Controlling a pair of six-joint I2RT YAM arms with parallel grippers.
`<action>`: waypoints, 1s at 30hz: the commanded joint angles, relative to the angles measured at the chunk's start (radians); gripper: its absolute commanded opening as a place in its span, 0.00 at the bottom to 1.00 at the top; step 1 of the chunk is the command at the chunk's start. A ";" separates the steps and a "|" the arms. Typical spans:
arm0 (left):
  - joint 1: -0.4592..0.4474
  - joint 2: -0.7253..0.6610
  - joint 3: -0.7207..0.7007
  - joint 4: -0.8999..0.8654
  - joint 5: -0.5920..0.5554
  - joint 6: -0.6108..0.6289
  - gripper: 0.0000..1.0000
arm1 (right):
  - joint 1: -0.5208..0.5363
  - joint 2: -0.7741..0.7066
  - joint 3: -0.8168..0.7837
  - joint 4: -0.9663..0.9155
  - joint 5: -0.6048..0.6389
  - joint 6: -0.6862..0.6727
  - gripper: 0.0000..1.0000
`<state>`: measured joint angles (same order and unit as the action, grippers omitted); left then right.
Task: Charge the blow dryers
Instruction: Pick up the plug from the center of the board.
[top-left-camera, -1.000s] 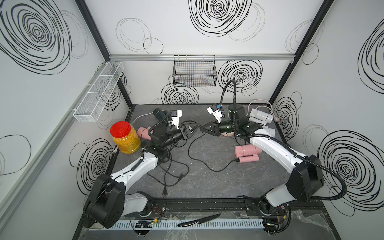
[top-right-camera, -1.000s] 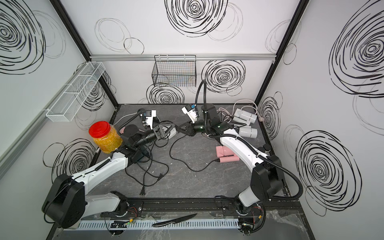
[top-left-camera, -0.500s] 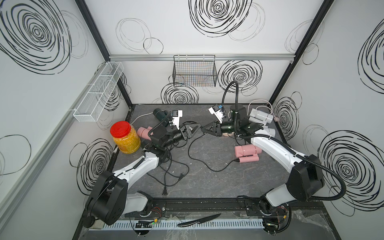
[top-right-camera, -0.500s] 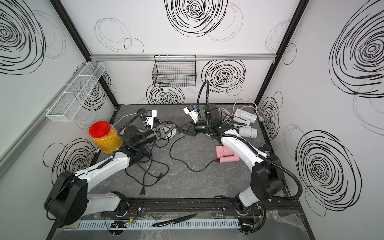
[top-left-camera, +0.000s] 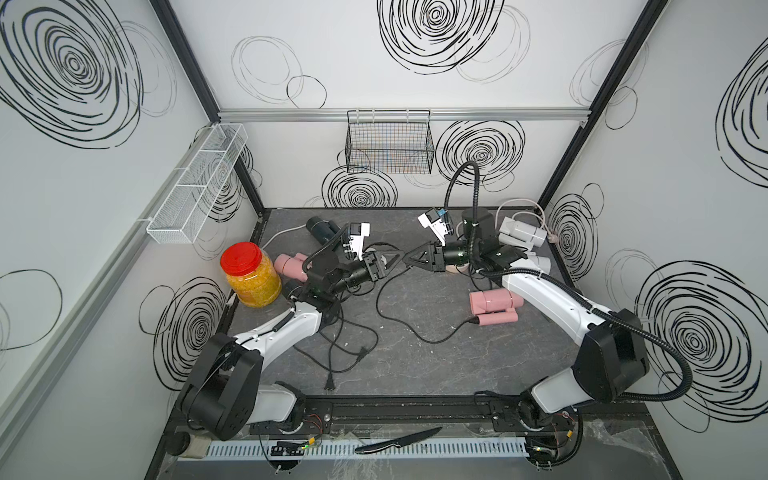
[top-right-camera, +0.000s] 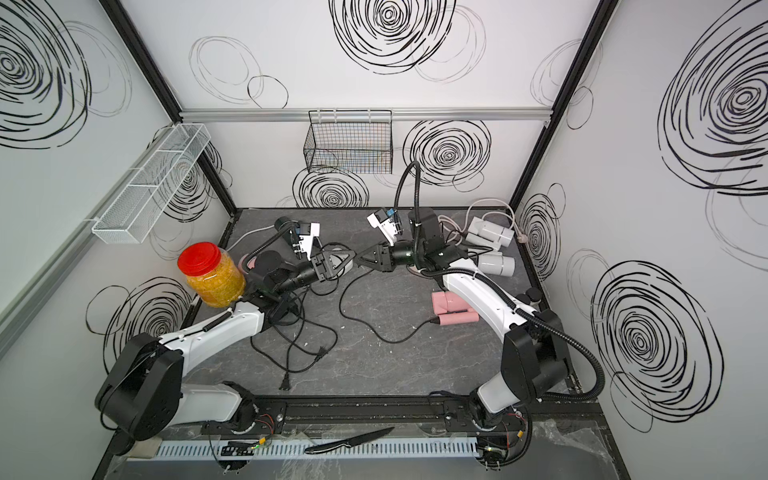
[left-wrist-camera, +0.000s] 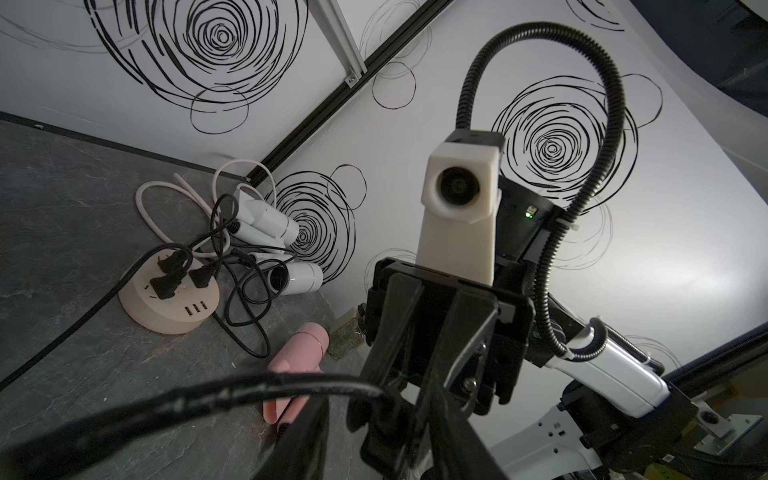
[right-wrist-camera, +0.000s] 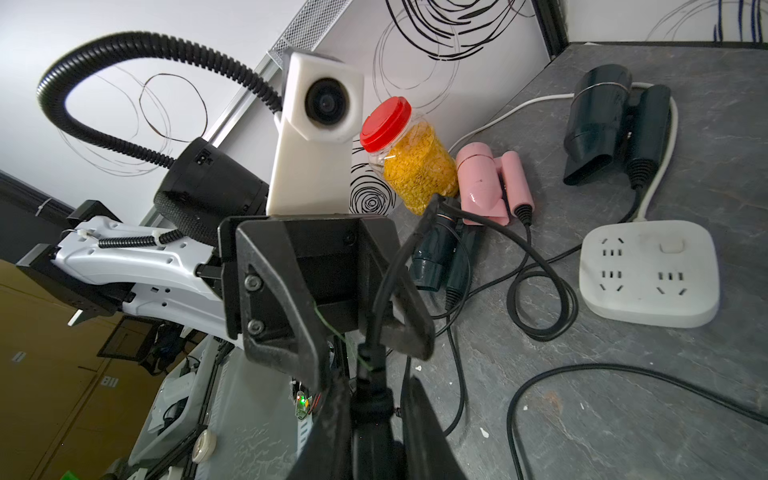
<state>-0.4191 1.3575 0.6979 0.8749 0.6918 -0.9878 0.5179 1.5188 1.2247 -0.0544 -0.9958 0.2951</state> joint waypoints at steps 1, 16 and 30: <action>-0.002 0.012 0.031 0.096 0.017 -0.026 0.40 | 0.000 -0.023 -0.019 0.027 -0.036 -0.008 0.16; 0.019 -0.003 0.020 0.113 0.028 -0.037 0.11 | -0.020 -0.032 -0.031 0.014 -0.045 0.016 0.45; 0.027 -0.004 0.024 0.113 0.030 -0.043 0.09 | -0.029 -0.057 -0.087 0.079 -0.049 0.066 0.33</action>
<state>-0.3916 1.3708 0.6987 0.9089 0.7109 -1.0222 0.4938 1.4742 1.1290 -0.0204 -1.0283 0.3462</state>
